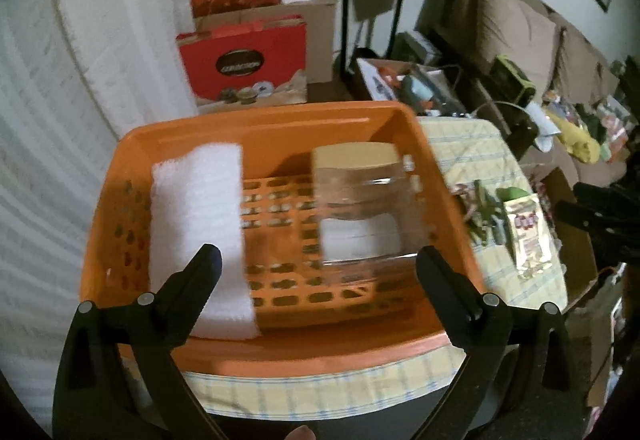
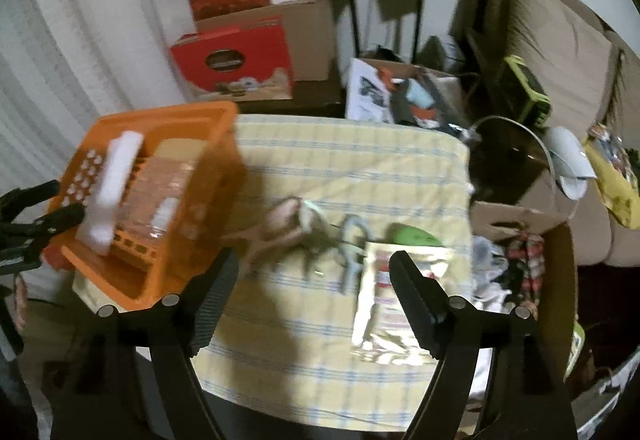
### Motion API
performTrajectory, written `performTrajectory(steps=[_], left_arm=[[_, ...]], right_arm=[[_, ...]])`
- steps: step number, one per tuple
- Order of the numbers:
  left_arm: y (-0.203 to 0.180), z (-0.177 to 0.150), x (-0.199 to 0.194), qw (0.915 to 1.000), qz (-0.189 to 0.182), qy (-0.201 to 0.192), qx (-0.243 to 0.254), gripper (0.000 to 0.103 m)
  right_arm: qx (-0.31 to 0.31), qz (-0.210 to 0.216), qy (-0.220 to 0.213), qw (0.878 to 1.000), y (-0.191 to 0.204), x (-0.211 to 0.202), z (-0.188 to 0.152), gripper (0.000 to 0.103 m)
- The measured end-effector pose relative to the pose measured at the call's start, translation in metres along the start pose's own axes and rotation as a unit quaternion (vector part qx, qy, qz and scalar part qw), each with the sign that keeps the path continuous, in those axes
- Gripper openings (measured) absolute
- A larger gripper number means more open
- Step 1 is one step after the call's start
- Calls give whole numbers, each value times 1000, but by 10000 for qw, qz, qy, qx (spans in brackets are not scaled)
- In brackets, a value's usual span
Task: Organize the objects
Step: 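Move the right tool toward the snack bag with red print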
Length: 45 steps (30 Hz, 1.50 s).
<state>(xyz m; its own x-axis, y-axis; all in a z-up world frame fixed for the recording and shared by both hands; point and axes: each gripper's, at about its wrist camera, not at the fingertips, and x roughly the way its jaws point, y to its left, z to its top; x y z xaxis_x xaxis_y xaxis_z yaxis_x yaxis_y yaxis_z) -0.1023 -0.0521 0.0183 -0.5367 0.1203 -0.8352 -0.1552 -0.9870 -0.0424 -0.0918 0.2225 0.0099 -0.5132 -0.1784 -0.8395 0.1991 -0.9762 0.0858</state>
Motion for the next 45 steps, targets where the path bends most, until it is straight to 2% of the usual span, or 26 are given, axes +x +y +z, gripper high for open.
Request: performTrajectory(steps=[8, 20, 29, 38, 43, 45], left_arm=[[-53, -3, 0, 9990, -393, -70, 216, 103], [-127, -12, 15, 9974, -605, -152, 354, 103], [-158, -17, 34, 9970, -677, -44, 377, 103], [-186, -27, 64, 9939, -1022, 224, 350, 103], [-205, -31, 73, 9953, -701, 12, 665, 101], [-209, -33, 73, 9949, -712, -41, 713, 93]], right_arm=[[110, -579, 31, 9983, -40, 1, -20, 81], [332, -769, 69, 9965, -83, 10, -42, 81], [465, -656, 38, 9968, -105, 21, -52, 81], [530, -443, 65, 9976, -119, 39, -57, 80], [597, -179, 84, 9980, -125, 51, -59, 70], [626, -85, 94, 9980, -127, 54, -61, 67]])
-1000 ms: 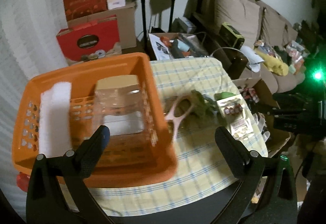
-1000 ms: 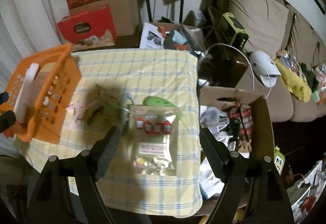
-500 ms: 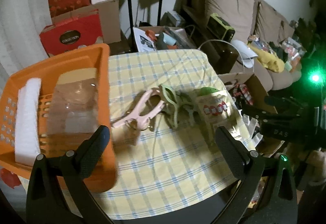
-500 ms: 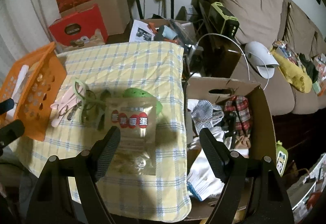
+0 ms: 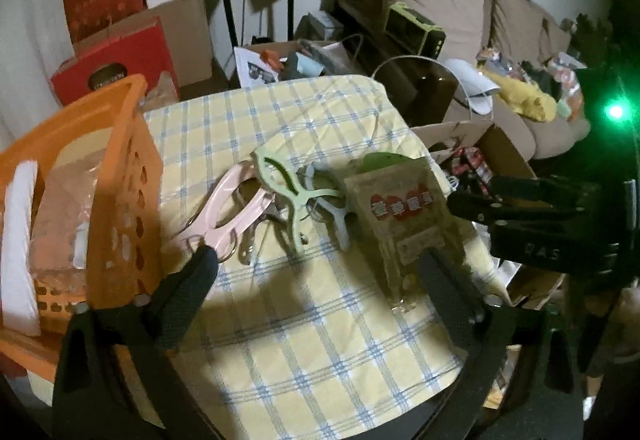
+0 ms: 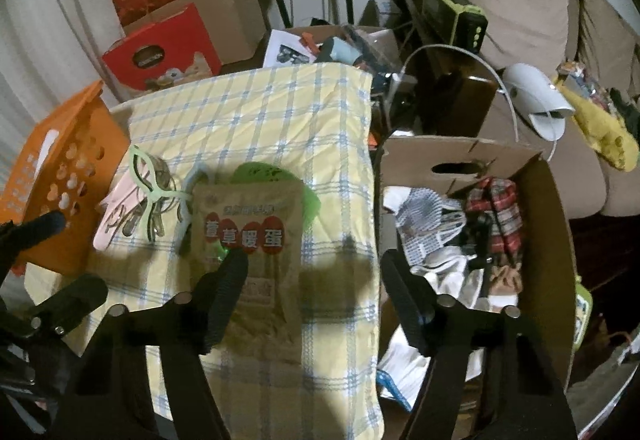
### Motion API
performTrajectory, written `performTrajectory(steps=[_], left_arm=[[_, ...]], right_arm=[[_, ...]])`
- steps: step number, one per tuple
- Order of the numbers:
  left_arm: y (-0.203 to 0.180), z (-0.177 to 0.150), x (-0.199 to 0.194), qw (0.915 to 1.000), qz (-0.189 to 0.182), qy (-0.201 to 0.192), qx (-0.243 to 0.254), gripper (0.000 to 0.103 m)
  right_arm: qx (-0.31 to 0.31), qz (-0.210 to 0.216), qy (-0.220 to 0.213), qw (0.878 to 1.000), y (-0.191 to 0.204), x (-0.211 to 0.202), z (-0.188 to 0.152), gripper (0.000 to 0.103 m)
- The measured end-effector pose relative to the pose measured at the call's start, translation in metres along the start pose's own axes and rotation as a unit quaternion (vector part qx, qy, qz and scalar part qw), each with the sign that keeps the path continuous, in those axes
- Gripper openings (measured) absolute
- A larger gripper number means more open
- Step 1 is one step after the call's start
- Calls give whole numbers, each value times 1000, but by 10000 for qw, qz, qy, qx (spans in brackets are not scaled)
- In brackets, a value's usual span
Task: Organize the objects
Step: 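Move the right tool toward the snack bag with red print, then close the right tool on the snack bag and lift it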
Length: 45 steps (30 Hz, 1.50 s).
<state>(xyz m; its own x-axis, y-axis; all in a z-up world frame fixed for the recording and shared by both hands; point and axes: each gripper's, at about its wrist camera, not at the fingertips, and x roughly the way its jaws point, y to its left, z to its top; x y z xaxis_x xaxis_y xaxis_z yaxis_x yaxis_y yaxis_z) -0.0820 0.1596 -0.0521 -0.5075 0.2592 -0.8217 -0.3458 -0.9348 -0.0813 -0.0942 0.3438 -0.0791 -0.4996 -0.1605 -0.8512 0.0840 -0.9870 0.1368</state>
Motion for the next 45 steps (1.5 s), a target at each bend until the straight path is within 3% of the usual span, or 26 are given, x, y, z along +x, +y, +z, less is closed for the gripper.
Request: performTrajectory(steps=[5, 9, 15, 29, 34, 36, 37, 39, 42, 45], left_arm=[[-3, 0, 6, 10000, -17, 58, -79, 64], [-9, -4, 14, 9998, -117, 153, -98, 56], [-10, -5, 23, 9985, -365, 310, -272, 55], [-13, -8, 62, 9936, -762, 609, -568, 55], [-11, -8, 71, 9906, -985, 641, -706, 55], [-12, -7, 72, 9891, -1116, 672, -689, 44], [-13, -7, 74, 9878, -1209, 708, -684, 28], [-16, -7, 74, 9880, -1212, 717, -634, 26], [-20, -6, 69, 9892, -1212, 640, -526, 23], [-21, -5, 61, 9881, -1297, 636, -522, 21]], right_arm=[[79, 125, -32, 9999, -4, 2, -3, 59], [114, 214, -53, 9997, -6, 1, -3, 52], [149, 369, -6, 9992, -5, 5, -4, 45], [290, 667, 204, 9971, -5, 24, -10, 44], [563, 999, 264, 9931, -10, 28, -11, 30], [614, 1131, 315, 9912, -9, 29, -11, 26], [599, 1147, 331, 9910, -7, 29, -11, 24], [536, 1108, 322, 9919, -3, 27, -12, 24], [561, 1244, 325, 9901, 0, 23, -12, 15], [469, 1119, 290, 9922, 2, 17, -12, 15]])
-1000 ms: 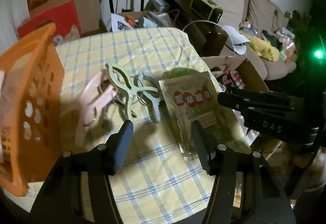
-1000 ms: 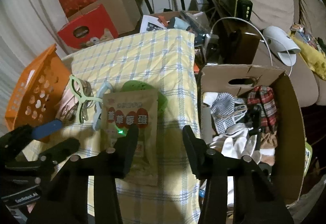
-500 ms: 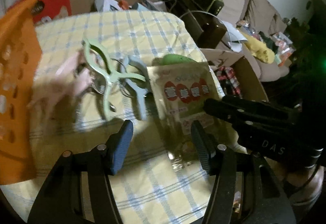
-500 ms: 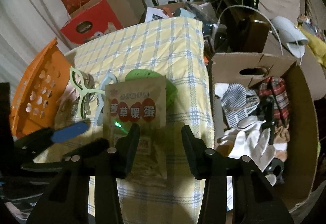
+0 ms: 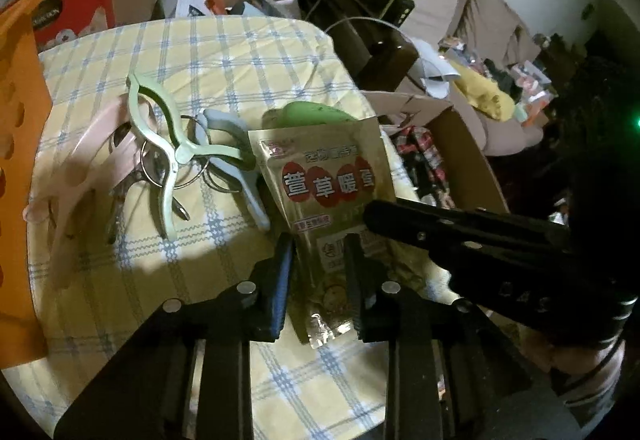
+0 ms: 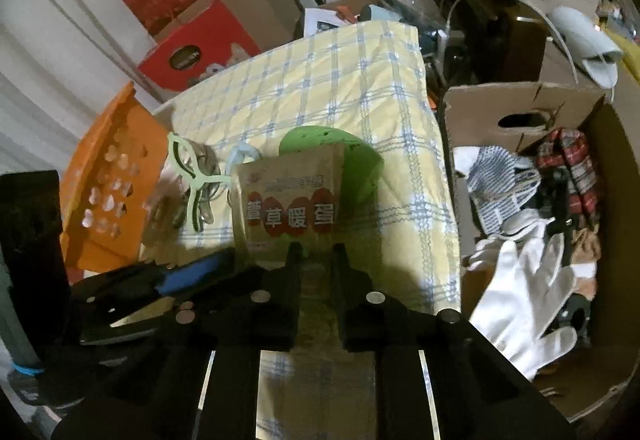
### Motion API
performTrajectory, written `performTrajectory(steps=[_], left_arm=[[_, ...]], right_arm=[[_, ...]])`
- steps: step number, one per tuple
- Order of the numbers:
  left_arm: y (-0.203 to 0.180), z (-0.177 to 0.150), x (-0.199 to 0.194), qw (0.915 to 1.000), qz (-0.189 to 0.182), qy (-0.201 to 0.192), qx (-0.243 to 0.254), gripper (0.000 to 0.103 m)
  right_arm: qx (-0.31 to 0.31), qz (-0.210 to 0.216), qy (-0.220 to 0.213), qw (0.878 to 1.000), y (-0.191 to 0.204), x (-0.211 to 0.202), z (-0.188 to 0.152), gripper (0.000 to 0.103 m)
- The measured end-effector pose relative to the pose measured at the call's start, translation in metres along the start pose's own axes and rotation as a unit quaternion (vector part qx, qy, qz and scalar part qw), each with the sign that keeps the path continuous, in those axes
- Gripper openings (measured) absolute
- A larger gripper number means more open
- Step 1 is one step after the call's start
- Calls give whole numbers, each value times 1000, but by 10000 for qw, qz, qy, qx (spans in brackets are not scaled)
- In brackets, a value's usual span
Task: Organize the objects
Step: 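Close the right tool on the snack bag and lift it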
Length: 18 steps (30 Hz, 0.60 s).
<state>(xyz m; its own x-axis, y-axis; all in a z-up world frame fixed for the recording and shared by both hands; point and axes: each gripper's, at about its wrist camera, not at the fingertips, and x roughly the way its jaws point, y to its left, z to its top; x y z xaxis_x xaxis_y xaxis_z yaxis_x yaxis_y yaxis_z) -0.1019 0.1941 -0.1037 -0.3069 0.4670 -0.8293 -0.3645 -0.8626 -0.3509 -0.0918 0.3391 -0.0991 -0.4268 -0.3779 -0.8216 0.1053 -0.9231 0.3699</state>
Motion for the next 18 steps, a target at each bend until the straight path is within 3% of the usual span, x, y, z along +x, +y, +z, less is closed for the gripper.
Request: performTrajectory(steps=[8, 18], left_arm=[[0, 2, -23, 9999, -110, -106, 3, 16], [10, 9, -76, 9990, -182, -396, -57, 16]], right_arm=[[56, 129, -141, 9998, 6, -20, 1, 14], [-320, 164, -447, 9984, 54, -55, 13, 14]])
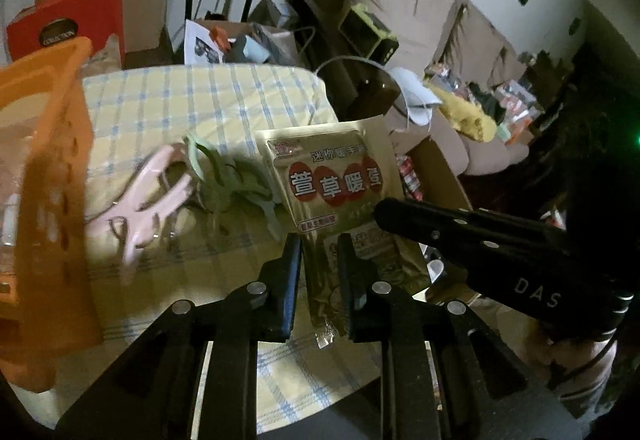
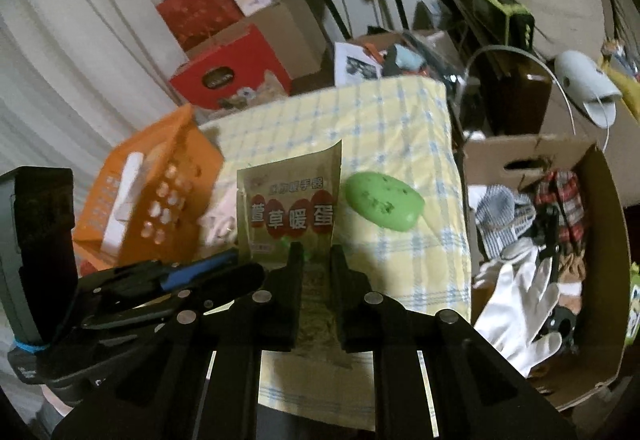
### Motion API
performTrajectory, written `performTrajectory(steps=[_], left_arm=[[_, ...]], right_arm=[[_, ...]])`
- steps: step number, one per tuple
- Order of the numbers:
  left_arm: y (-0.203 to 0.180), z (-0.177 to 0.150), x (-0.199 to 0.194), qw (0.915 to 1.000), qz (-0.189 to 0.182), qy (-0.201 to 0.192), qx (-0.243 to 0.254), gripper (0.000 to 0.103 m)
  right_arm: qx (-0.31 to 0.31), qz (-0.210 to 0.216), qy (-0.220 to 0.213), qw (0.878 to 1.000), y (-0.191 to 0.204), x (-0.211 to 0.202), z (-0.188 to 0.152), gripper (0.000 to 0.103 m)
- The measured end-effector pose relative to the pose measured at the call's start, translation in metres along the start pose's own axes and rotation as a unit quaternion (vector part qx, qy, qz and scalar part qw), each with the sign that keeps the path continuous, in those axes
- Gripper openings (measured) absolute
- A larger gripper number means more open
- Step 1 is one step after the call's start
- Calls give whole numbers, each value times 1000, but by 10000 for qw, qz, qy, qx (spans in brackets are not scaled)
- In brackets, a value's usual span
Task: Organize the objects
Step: 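Close the right tool on the snack bag and lift it, then carry the snack bag with the right tool over the orange basket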
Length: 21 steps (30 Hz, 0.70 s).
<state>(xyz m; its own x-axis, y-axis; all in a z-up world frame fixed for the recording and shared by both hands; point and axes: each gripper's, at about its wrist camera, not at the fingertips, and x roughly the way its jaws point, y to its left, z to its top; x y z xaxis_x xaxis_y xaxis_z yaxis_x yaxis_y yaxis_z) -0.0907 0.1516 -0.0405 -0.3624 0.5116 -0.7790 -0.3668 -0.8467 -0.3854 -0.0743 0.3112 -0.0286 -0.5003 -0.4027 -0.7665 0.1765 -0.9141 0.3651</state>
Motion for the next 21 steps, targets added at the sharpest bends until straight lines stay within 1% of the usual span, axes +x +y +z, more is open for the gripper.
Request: performTrajectory(steps=[4, 10, 17, 21], left_arm=[[6, 6, -29, 9998, -8, -181, -15, 16], [20, 14, -69, 9991, 95, -423, -28, 16], [61, 20, -107, 9978, 230, -573, -261, 16], [88, 21, -128, 9966, 369, -641, -374, 16]], right_arm=[[-116, 61, -76, 9999, 20, -6, 9, 14], [-365, 180, -154, 9991, 61, -9, 24, 14], [-623, 403, -166, 9971, 115, 2, 39, 14], [-757, 546, -109, 9956, 149, 16, 47, 14]])
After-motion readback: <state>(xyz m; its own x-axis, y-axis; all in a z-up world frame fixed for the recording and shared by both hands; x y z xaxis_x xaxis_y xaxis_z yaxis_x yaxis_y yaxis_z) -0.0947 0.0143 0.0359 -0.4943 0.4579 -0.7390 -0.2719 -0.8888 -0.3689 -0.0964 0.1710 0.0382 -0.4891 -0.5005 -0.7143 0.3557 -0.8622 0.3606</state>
